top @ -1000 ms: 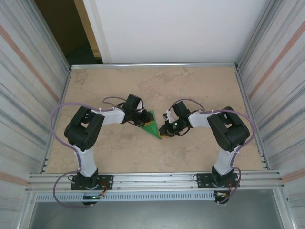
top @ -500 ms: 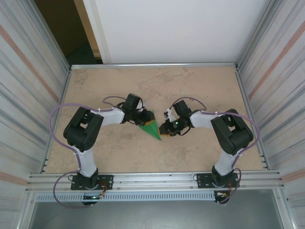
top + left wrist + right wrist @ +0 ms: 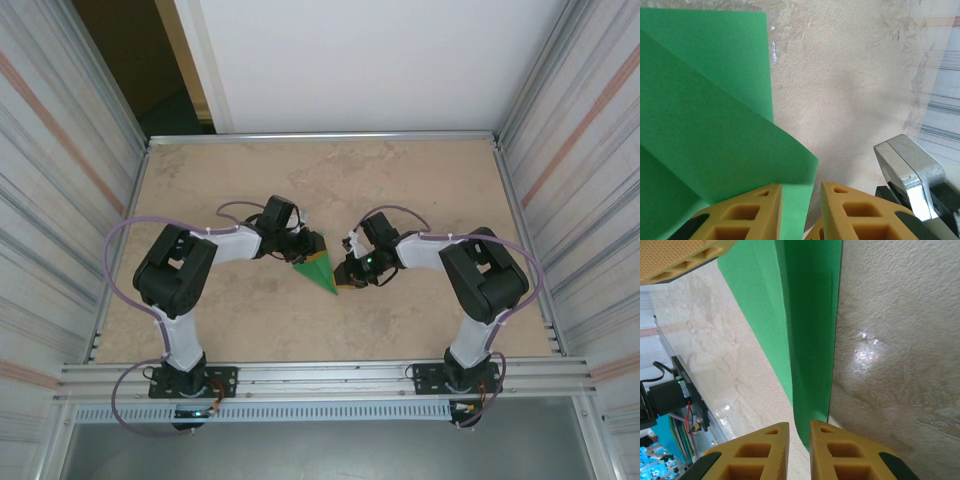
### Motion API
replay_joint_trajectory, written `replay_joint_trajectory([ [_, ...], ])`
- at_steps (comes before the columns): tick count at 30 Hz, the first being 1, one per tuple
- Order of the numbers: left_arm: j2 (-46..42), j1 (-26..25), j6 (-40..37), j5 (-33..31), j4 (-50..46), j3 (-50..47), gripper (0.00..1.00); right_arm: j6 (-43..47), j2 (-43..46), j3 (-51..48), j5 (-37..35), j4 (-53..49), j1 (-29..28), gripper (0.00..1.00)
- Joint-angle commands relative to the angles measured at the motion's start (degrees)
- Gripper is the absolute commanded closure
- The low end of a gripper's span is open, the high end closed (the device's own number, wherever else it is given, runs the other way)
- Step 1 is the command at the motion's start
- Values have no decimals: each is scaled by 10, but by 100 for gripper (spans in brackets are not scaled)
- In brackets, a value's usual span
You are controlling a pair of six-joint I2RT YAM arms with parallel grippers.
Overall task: Fold a paper plane with a square sheet of paper (pick it up from the middle)
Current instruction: Fourth fold the wing at the center of the table.
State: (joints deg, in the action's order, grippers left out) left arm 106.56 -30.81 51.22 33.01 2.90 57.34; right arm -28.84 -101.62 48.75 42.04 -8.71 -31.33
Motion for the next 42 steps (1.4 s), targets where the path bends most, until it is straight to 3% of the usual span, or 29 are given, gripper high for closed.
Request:
replay_joint_trajectory([
  [1,-16,1,-5,8,-2,-6,72,15,-13,13,7,-10,-6,82],
  [14,-15,1,-5,0,-7,-7,72,19,-34,15,8,-5,-10,89],
  [42,14,7,-1,-30,-33,8,73,15,-44,10,-3,-23,-3,89],
])
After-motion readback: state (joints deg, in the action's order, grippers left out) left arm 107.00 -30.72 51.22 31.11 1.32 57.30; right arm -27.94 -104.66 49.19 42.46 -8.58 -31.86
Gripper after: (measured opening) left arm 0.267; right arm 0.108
